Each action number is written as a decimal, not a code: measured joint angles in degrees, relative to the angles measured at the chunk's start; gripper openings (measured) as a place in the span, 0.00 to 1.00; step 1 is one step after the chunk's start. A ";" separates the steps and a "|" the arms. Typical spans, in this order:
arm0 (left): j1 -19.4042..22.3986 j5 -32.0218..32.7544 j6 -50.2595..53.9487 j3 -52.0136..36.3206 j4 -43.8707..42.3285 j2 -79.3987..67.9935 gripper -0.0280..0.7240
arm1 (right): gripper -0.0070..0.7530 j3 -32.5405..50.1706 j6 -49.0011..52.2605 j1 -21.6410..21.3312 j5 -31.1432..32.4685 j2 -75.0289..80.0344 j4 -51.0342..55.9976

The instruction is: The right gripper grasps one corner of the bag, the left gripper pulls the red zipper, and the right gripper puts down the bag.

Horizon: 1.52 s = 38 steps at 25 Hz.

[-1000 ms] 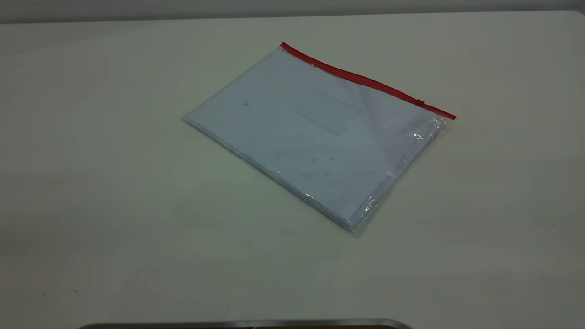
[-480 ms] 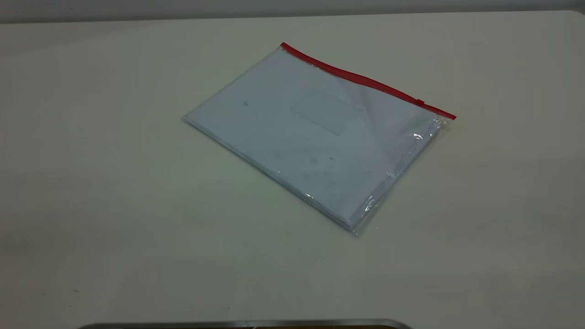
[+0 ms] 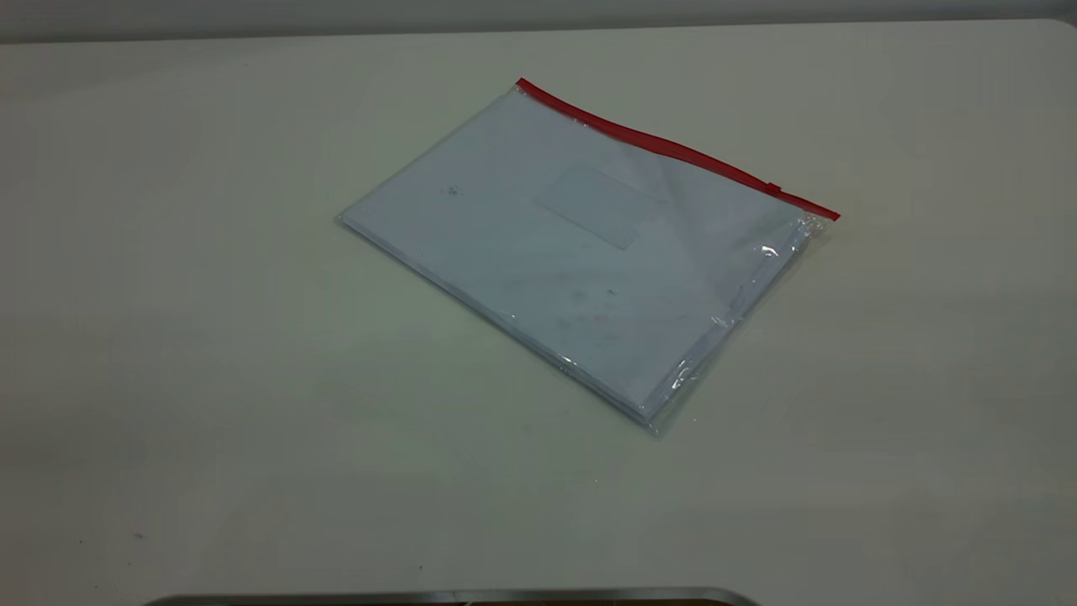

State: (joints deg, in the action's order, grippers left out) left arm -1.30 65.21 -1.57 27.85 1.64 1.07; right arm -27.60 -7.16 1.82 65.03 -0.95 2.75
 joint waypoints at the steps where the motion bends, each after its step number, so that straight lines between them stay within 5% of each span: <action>1: 0.00 0.00 0.00 0.00 0.00 0.00 0.76 | 0.32 0.00 0.00 0.00 0.00 0.00 0.00; 15: 0.00 -0.25 2.86 0.07 0.00 -3.79 0.76 | 0.32 0.00 0.00 0.00 0.00 0.00 0.00; 21: 0.00 -10.09 4.01 5.39 0.54 -20.38 0.76 | 0.39 -0.60 0.83 0.00 -1.67 0.15 0.00; 30: 0.00 -16.86 3.96 22.74 4.62 -57.66 0.76 | 0.67 -7.60 6.84 0.00 -13.72 22.76 0.62; 38: 0.00 -26.04 -2.45 37.24 6.42 -83.91 0.76 | 0.71 -8.80 5.30 0.00 -27.57 49.15 5.93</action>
State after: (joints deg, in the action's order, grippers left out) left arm -1.30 39.17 -4.02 65.10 8.05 -82.83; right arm -36.40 -1.86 1.82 37.46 48.19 8.68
